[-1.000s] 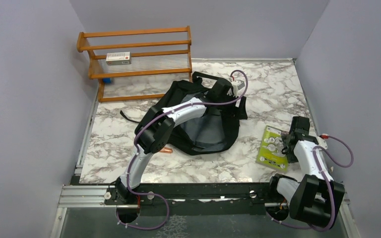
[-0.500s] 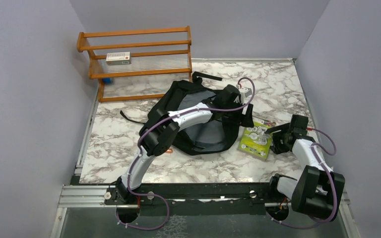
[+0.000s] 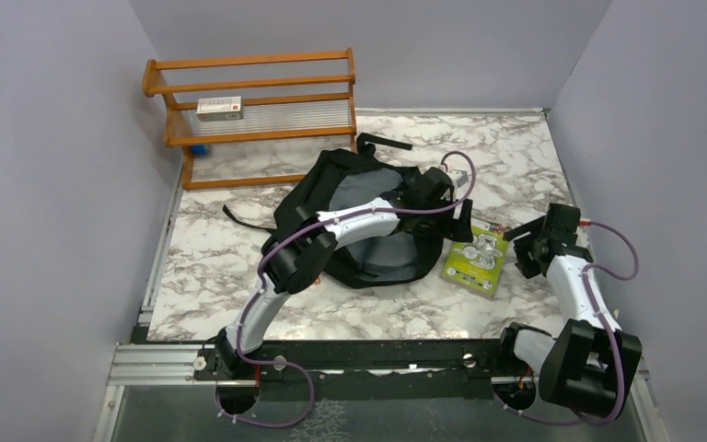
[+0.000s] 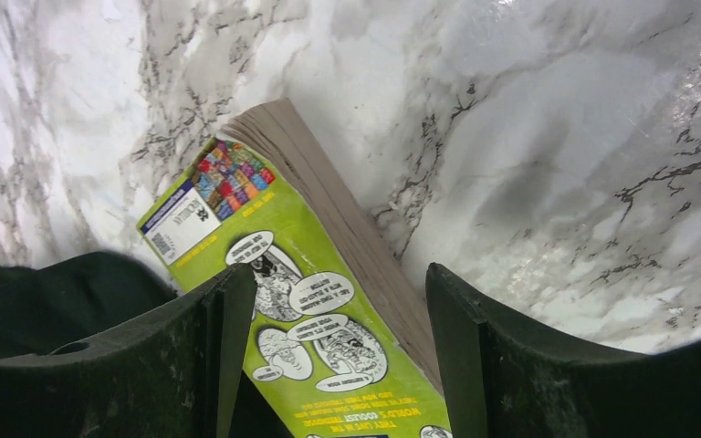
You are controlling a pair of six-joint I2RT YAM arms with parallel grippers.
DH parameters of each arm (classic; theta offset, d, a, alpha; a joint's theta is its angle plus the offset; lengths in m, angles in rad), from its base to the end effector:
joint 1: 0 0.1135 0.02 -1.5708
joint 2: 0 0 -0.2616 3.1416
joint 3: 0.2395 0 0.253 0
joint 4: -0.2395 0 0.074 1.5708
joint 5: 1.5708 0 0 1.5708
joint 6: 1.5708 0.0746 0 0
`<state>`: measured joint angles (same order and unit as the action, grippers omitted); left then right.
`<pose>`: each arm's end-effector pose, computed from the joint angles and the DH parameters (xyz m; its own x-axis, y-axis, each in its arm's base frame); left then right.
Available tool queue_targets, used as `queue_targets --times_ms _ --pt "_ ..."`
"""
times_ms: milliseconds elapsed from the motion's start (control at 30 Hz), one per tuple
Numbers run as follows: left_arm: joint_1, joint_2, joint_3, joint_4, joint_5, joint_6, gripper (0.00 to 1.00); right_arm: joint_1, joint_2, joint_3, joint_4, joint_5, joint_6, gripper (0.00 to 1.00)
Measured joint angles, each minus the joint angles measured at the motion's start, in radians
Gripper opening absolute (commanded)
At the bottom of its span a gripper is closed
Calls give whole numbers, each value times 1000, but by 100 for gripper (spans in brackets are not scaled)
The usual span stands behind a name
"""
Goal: Pack the student bag
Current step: Adjust the book at the center of the board, then pick up the book from the center of the board.
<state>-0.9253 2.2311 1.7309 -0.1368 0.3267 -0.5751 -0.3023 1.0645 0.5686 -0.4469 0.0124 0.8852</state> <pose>0.3065 -0.4467 0.1689 -0.7962 0.2009 -0.5707 0.5705 0.5636 -0.5974 0.2147 -0.0679 0.1579 -0.2533 0.8897 -0.3797 0.7908 0.4165 0.4484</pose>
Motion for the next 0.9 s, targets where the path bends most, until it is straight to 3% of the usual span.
queue_targets --times_ms 433,767,900 --pt "-35 126 190 -56 -42 -23 79 0 108 0 5 -62 -102 73" --pt "-31 146 190 -93 -86 -12 79 0 129 -15 8 -192 -164 72" --pt "-30 146 185 -87 -82 -12 79 -1 176 -11 21 -229 -174 66"
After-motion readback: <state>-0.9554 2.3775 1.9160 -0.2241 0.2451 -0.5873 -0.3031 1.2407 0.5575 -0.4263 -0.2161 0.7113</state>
